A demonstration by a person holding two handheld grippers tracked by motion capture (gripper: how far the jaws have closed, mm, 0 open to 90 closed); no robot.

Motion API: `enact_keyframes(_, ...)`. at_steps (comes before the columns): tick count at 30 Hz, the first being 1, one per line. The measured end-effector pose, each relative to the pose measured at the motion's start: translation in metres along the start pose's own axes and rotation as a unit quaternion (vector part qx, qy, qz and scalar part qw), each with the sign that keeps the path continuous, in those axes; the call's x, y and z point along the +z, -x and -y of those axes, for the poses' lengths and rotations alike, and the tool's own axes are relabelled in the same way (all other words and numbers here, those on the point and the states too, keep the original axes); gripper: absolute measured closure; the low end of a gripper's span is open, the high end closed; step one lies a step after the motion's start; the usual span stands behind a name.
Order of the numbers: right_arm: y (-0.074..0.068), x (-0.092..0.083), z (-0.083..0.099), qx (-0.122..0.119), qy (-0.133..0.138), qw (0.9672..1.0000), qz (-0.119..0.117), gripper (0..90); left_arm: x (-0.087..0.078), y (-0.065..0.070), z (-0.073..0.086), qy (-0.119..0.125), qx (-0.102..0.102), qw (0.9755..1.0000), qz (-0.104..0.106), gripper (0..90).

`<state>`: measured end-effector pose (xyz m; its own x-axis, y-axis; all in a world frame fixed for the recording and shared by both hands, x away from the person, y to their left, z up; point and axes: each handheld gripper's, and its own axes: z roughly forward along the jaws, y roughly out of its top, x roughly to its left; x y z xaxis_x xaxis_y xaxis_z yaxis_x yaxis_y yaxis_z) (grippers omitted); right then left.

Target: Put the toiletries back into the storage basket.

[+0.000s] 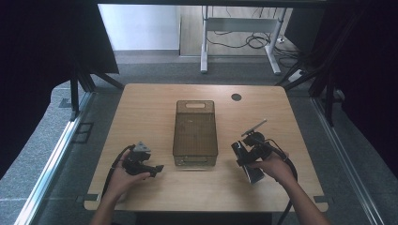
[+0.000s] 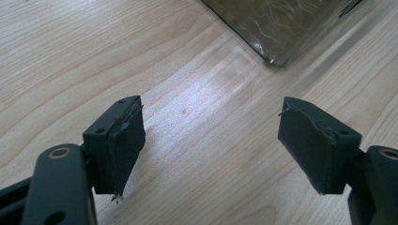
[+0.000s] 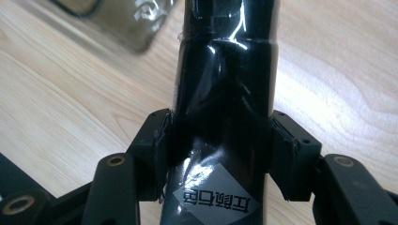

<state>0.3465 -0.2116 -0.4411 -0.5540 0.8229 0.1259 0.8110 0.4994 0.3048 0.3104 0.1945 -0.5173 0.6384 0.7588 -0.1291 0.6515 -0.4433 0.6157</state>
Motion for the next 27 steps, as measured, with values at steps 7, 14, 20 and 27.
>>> enact_keyframes(7,-0.004,-0.005,-0.011,-0.009,0.014,0.9998,-0.013,45.4,0.0,0.0,0.0,0.0,0.003,1.0,0.0,23.6)
enact_keyframes(14,-0.007,-0.009,-0.018,-0.017,0.026,0.9992,-0.023,45.3,0.002,0.002,-0.001,-0.004,0.006,1.0,0.002,23.5)
enact_keyframes(20,-0.01,-0.013,-0.025,-0.016,0.032,0.9991,-0.023,45.4,0.002,0.002,-0.001,-0.002,0.005,1.0,0.001,23.5)
enact_keyframes(27,-0.011,-0.025,-0.04,-0.012,0.046,0.9986,-0.022,45.4,0.003,0.002,-0.001,-0.005,0.01,0.9999,0.002,23.6)
